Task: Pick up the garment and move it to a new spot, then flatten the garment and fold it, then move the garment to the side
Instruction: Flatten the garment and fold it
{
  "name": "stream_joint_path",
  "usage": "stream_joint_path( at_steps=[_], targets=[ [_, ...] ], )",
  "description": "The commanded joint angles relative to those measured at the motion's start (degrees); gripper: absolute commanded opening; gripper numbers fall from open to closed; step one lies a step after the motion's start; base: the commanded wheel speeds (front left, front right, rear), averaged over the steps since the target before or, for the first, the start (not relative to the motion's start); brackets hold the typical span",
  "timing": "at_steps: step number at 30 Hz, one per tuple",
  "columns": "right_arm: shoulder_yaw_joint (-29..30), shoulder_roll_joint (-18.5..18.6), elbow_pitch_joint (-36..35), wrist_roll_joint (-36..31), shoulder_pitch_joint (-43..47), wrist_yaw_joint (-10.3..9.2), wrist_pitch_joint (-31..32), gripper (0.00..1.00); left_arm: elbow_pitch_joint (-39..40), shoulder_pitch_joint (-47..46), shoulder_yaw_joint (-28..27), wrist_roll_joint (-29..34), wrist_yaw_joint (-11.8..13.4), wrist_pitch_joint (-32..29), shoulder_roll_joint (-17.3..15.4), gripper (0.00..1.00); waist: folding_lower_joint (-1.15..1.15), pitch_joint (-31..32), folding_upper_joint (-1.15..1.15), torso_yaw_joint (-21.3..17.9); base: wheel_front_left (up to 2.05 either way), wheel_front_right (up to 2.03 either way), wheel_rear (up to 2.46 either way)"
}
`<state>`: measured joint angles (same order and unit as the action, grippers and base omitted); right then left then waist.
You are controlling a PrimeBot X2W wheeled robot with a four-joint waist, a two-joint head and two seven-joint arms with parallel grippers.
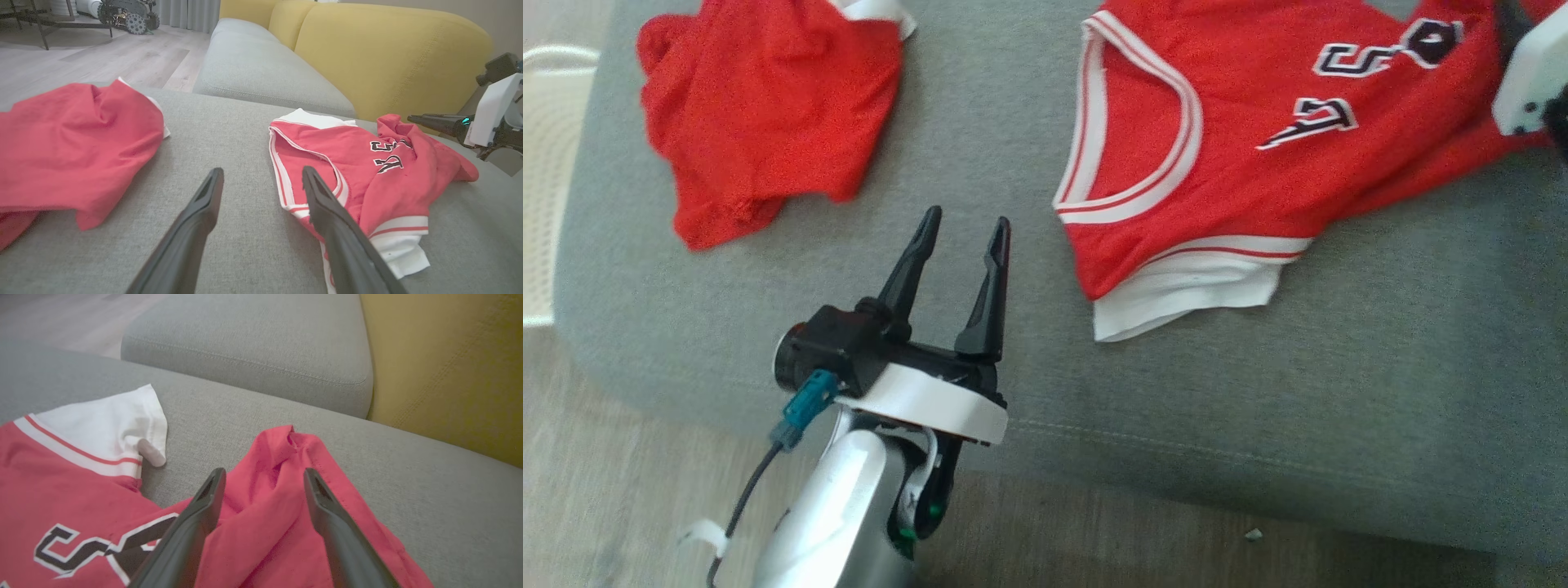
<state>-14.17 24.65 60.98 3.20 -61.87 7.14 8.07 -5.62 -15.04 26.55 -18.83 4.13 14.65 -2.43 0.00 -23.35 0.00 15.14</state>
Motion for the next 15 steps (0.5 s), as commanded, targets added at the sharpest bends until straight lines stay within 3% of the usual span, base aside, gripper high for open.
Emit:
stream_joint_path(
  at_steps=[1,8,15],
  targets=[
    [-0.21,-1.32,-1.56,0.02,-1.08,0.35,-1.51,1.0,1.62,-1.36,-2.31,0.59,0.22,0.35,-0.44,1.0,0.0,1.39,0.0,-1.92,0.0,0.0,0.0],
    [2.05,-4.1,-3.85,2.18,1.69,0.35,-9.0,1.0,1.47,-0.67,-4.73,2.12,-0.38,0.35,-0.44,1.0,0.0,5.38,0.0,-9.04,0.0,0.0,0.0],
    [4.06,-6.77,-11.78,5.19,9.75,0.35,-12.13,1.0,1.76,0.35,-7.12,1.67,-0.41,0.35,-0.44,1.0,0.0,8.25,0.0,-14.26,0.0,0.0,0.0]
  ],
)
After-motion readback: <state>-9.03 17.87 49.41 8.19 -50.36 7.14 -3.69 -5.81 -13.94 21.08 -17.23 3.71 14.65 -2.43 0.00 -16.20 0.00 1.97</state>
